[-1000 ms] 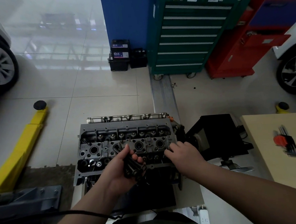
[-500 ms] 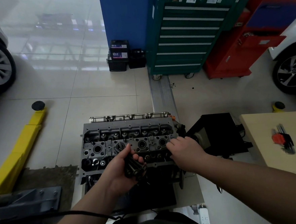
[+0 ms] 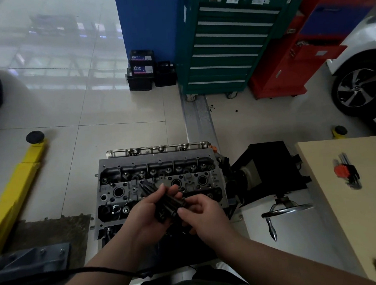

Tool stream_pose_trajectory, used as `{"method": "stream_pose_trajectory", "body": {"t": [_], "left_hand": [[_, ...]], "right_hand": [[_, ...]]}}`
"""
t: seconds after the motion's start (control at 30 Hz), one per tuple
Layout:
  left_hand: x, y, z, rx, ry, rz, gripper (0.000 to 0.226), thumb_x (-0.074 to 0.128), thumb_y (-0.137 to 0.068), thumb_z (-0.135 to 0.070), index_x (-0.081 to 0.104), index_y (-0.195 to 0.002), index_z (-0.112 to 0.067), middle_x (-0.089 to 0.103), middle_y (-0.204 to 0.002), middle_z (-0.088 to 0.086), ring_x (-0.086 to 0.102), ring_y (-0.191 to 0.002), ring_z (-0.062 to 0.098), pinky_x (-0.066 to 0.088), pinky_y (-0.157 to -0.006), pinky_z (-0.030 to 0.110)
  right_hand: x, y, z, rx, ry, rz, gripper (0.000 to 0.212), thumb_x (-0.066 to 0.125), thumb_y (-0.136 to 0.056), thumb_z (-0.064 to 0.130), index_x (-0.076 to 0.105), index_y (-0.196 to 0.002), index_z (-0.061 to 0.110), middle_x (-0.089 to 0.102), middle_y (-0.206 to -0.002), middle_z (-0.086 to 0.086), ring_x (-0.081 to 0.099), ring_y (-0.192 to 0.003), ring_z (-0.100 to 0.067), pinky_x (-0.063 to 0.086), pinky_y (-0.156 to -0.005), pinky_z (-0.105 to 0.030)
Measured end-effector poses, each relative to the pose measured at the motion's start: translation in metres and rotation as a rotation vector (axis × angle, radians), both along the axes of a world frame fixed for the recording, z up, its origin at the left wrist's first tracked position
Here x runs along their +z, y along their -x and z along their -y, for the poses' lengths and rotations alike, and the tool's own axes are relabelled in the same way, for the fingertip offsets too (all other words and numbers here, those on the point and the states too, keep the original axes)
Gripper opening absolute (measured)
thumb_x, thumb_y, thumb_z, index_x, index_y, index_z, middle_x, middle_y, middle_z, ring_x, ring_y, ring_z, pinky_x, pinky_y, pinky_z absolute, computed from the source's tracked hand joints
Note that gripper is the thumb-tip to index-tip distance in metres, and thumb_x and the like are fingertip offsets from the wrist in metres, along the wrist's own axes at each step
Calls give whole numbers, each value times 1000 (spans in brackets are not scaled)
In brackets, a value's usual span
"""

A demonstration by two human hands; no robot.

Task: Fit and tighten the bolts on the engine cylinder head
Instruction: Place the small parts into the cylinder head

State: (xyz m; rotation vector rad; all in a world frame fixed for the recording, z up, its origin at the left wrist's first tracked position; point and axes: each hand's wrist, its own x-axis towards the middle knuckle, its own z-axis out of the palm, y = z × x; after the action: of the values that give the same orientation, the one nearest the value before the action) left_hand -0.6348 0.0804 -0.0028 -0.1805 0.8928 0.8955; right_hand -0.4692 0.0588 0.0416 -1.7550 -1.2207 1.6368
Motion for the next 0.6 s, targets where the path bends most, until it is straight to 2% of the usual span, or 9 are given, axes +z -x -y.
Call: {"method": "stream_pose_trajectory", "body": {"t": [0.07, 0.17, 0.3, 0.37, 0.47, 0.53, 0.6], "left_hand": [[-1, -3, -1, -18, -28, -4, 34, 70, -89, -27, 77, -111, -2, 76, -102, 12, 78, -90, 24, 65, -70, 40], [-5, -6, -4, -43, -64, 18, 28, 71, -92, -30, 80, -103, -6, 75, -103, 13, 76, -97, 26, 63, -78, 40], [-4, -5, -7, -69, -106, 28, 25, 68, -95, -30, 83, -96, -10, 78, -107, 9, 77, -99, 27, 63, -81, 42], [-1, -4, -7, -62, -65, -11, 26, 72, -90, -26, 80, -107, -9, 78, -114, 8, 78, -97, 25, 64, -80, 43], [-1, -3, -6, -5, 9, -30, 28, 74, -87, -17, 72, -114, -8, 79, -112, 5, 78, -79, 19, 65, -71, 42], [0, -1, -6, 23, 44, -1, 23, 68, -93, -12, 68, -116, -8, 79, -114, 9, 79, -77, 22, 65, -68, 44], [-1, 3, -6, 40, 75, 24, 22, 58, -100, -8, 63, -121, -6, 77, -116, 13, 79, -81, 27, 64, -66, 46]], "right_hand": [[-2, 0, -3, -38, -19, 41, 17, 77, -90, 30, 67, -103, 23, 76, -93, -2, 74, -85, -18, 58, -75, -36], [-2, 0, -7, -113, -45, 20, 13, 77, -91, 27, 69, -101, 23, 77, -93, -3, 74, -86, -18, 61, -78, -39], [1, -3, -10, -187, -150, -13, 5, 77, -92, 27, 73, -95, 25, 78, -89, 2, 74, -83, -13, 61, -74, -32], [5, -8, -17, -230, -227, -4, 3, 75, -93, 27, 73, -95, 26, 78, -86, 3, 74, -78, -11, 60, -69, -28], [9, -19, -37, -294, -316, 13, 3, 73, -95, 25, 73, -96, 27, 76, -85, 2, 72, -74, -11, 60, -64, -28], [6, -28, -54, -284, -422, 141, 6, 75, -94, 27, 73, -98, 30, 75, -83, 4, 71, -77, -8, 59, -71, -27], [3, -34, -72, -198, -545, 320, 14, 76, -92, 29, 76, -106, 28, 73, -87, 12, 68, -81, 0, 53, -76, -16]]}}
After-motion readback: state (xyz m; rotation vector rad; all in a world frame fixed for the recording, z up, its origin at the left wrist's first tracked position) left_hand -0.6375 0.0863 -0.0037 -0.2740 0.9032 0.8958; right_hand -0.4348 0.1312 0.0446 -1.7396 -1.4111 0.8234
